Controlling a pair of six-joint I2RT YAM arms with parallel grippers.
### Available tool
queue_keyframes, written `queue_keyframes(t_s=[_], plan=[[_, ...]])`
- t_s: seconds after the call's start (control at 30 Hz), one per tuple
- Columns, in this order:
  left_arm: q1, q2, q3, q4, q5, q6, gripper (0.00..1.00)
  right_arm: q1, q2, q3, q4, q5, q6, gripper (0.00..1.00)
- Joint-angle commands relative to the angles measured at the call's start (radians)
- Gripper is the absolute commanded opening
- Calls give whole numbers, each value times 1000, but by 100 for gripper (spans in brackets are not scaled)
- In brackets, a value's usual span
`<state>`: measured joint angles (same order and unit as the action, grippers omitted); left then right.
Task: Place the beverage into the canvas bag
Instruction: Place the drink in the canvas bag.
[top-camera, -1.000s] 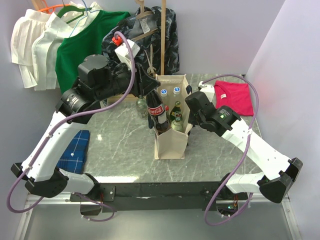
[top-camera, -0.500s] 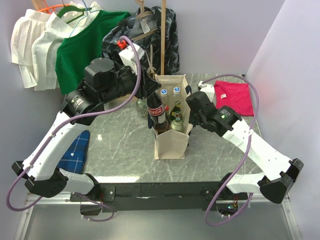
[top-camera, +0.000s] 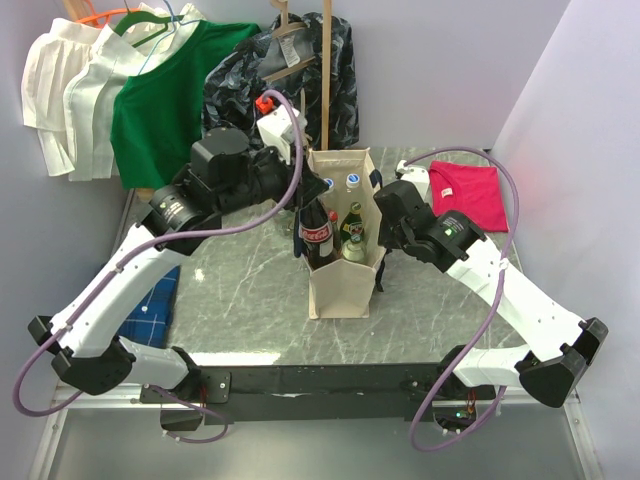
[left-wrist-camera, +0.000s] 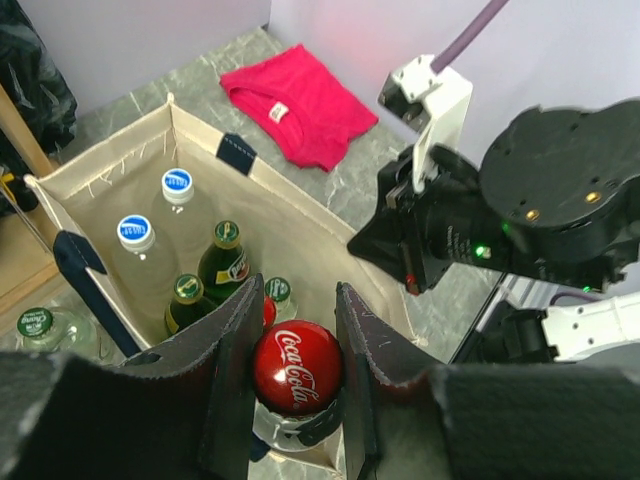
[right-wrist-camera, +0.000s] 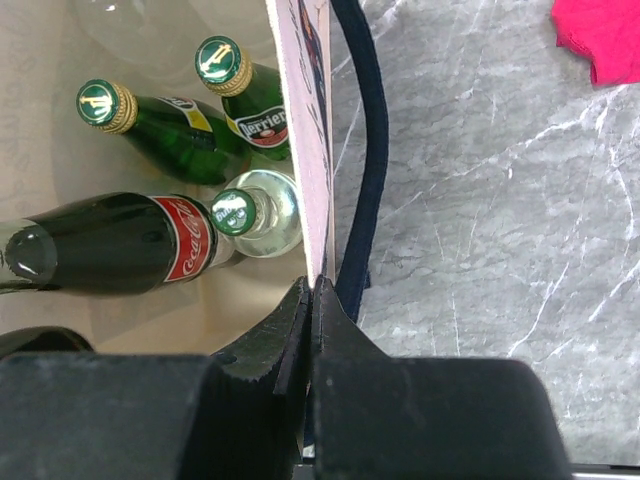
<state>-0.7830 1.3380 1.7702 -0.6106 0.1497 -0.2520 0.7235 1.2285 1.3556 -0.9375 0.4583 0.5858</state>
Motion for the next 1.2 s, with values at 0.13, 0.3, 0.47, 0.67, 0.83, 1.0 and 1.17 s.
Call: queue_keyframes(t_s=[0.13, 0.3, 0.47, 0.67, 0.83, 1.0, 1.17], plan=[[-35, -71, 3, 152, -32, 25, 1, -2, -58, 100, 39, 39, -11, 0], [-53, -72, -9, 150, -41, 36, 1, -4, -57, 114, 34, 39, -15, 0], [-81, -71, -29, 135, -62, 42, 1, -2, -47, 122, 34, 33, -17, 0], [-130, -69, -64, 117, -125, 51, 1, -2, -37, 138, 32, 31, -27, 0], [-171, -69, -100, 117, -147, 49, 1, -4, -26, 142, 29, 29, -30, 0], [-211, -66, -126, 124, -222, 51, 1, -2, -26, 129, 25, 34, -27, 0], [-240, -54, -146, 129, -262, 49, 1, -4, -34, 117, 28, 37, -26, 0]])
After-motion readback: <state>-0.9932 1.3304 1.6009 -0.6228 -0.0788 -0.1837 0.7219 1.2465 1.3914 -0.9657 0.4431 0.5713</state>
